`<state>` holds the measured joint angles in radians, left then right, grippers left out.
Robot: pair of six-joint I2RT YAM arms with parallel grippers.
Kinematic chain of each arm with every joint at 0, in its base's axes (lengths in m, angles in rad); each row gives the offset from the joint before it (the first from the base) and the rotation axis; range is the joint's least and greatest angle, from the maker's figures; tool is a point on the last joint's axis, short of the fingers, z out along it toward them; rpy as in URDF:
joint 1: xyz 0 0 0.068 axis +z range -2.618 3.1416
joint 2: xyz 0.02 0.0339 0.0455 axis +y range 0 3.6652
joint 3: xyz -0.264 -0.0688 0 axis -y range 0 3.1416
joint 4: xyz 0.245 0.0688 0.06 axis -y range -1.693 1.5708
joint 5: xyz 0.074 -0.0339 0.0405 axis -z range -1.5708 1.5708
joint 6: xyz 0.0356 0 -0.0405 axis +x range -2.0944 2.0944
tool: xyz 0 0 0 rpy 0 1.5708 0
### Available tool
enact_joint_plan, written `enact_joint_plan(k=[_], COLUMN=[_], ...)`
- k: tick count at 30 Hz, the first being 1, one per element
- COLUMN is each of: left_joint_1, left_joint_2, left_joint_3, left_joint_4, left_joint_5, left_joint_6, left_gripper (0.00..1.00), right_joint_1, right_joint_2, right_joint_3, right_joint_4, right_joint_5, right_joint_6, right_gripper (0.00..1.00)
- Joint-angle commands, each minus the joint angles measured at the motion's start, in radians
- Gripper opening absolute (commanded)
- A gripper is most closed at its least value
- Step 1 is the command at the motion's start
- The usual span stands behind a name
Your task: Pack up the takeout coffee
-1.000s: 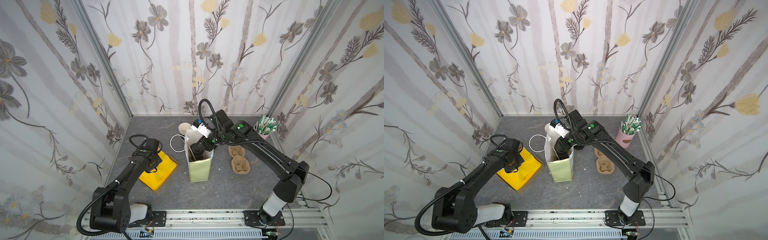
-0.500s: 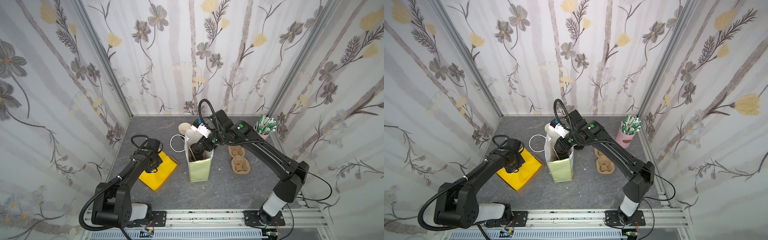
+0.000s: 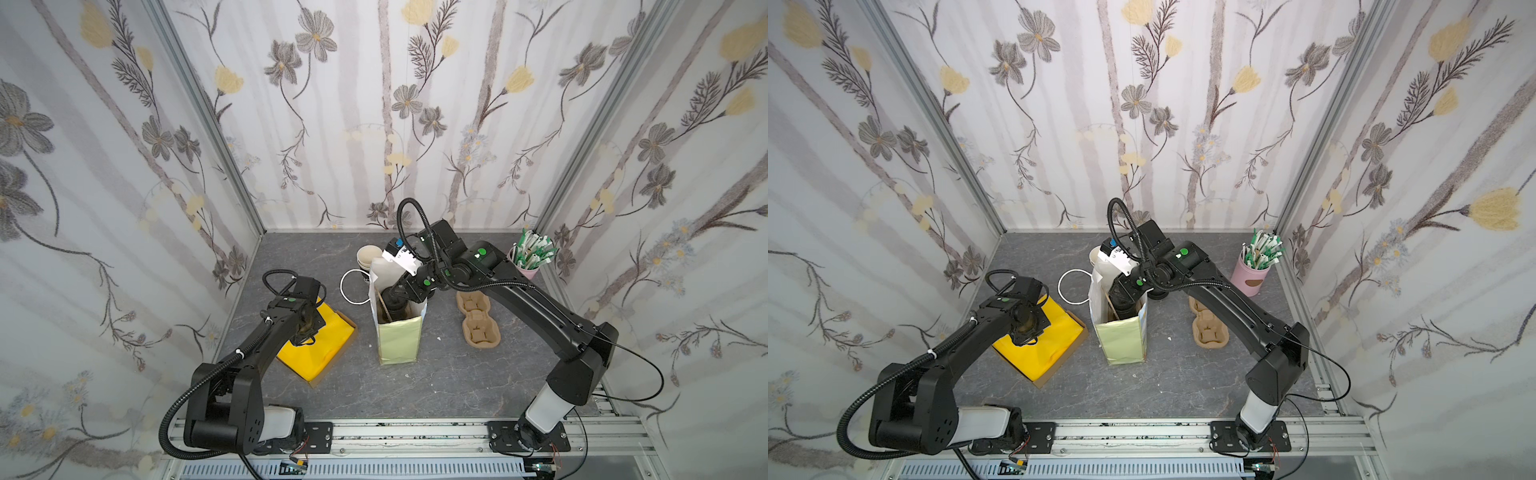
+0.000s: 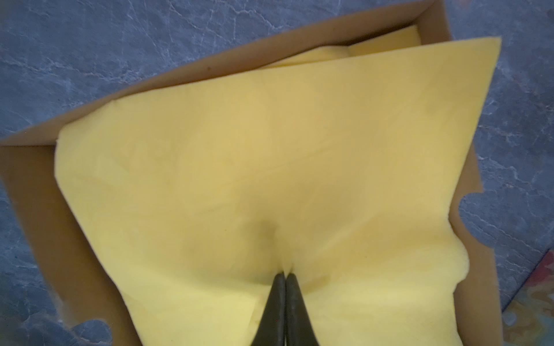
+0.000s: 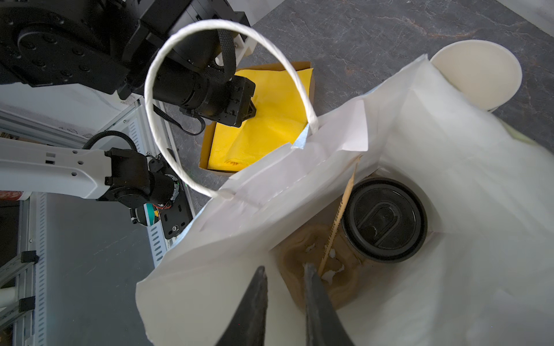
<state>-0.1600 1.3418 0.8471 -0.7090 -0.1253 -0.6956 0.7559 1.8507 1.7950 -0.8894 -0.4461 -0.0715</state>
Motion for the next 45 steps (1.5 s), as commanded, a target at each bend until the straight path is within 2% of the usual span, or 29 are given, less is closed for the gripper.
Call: enact_joint_plan(k=[1,3,7,15,19,20,22,23,24,28,30,34,37,41,45], left_joint_1=[0.000,0.000,0.000,0.000,0.001,0.001,0.001,0.000,0.000,0.001,0.001,0.000,0.000,0.000,0.000], left_joint_2=[-0.002,-0.002,-0.001,-0.007,-0.013,-0.015,-0.019,-0.023,-0.024,-0.021,-0.020,-0.048,-0.060,-0.048,-0.049], left_joint_3=[0.012,0.014,0.010,0.003,-0.004,-0.006,-0.019,-0.028,-0.038,-0.068,-0.073,-0.062,-0.051,-0.046,-0.049], left_joint_4=[-0.006,-0.006,-0.006,-0.007,-0.006,-0.007,-0.007,-0.006,-0.006,-0.005,-0.004,-0.005,-0.006,-0.005,-0.004], left_joint_5=[-0.004,-0.003,-0.003,-0.008,-0.008,-0.010,-0.010,-0.003,0.007,0.029,0.033,0.010,-0.001,0.004,0.001], left_joint_6=[0.001,0.000,-0.001,0.002,-0.007,-0.009,-0.014,-0.022,-0.029,-0.043,-0.040,-0.050,-0.048,-0.037,-0.041], left_gripper=[0.08,0.15,0.14,0.00,0.00,0.03,0.29,0.38,0.41,0.42,0.39,0.18,0.19,0.04,0.01], right_joint_1=[0.001,0.001,0.002,0.002,0.002,0.002,0.002,0.002,0.002,0.002,0.002,0.003,0.005,0.005,0.007], right_joint_2=[-0.004,-0.004,-0.004,-0.001,-0.001,-0.001,-0.001,0.000,-0.001,-0.001,0.001,-0.001,-0.001,-0.001,-0.002], right_joint_3=[0.004,0.006,0.005,0.004,0.004,0.004,0.003,0.001,0.000,-0.002,-0.002,-0.003,-0.005,-0.004,-0.005], right_joint_4=[0.025,0.026,0.025,0.025,0.025,0.025,0.025,0.024,0.024,0.026,0.026,0.027,0.027,0.027,0.025], right_joint_5=[-0.012,-0.013,-0.018,-0.018,-0.018,-0.018,-0.019,-0.018,-0.019,-0.019,-0.021,-0.022,-0.022,-0.022,-0.018], right_joint_6=[-0.016,-0.016,-0.016,-0.017,-0.016,-0.016,-0.017,-0.016,-0.016,-0.016,-0.017,-0.017,-0.016,-0.017,-0.017], right_gripper=[0.24,0.24,0.24,0.24,0.24,0.24,0.24,0.24,0.24,0.24,0.24,0.24,0.24,0.24,0.24])
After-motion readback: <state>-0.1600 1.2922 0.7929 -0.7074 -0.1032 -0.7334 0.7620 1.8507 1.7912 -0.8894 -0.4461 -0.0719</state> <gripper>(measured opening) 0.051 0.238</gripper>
